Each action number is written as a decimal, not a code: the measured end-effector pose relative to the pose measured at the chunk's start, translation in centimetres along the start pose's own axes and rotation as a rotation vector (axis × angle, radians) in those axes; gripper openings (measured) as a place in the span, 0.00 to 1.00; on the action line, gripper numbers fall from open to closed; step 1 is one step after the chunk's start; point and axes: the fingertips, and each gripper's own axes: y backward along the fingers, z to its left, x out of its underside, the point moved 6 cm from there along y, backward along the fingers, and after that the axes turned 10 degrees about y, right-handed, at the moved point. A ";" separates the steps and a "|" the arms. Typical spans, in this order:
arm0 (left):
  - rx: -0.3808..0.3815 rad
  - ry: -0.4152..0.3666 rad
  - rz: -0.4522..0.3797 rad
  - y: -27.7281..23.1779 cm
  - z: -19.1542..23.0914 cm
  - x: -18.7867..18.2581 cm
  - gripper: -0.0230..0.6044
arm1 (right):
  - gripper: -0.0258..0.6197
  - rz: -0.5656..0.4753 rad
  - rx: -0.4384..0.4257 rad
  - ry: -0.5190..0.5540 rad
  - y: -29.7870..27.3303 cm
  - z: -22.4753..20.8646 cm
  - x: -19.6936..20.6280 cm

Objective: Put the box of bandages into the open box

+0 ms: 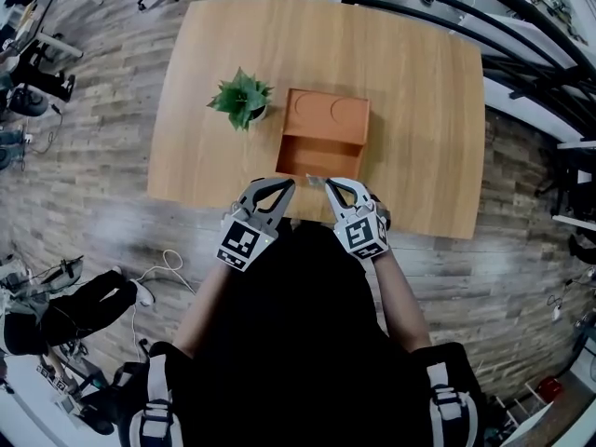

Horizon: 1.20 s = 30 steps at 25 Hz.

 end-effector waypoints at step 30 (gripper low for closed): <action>0.047 0.054 0.067 0.6 8.4 0.9 0.07 | 0.08 0.132 -0.079 -0.121 -9.3 0.5 1.9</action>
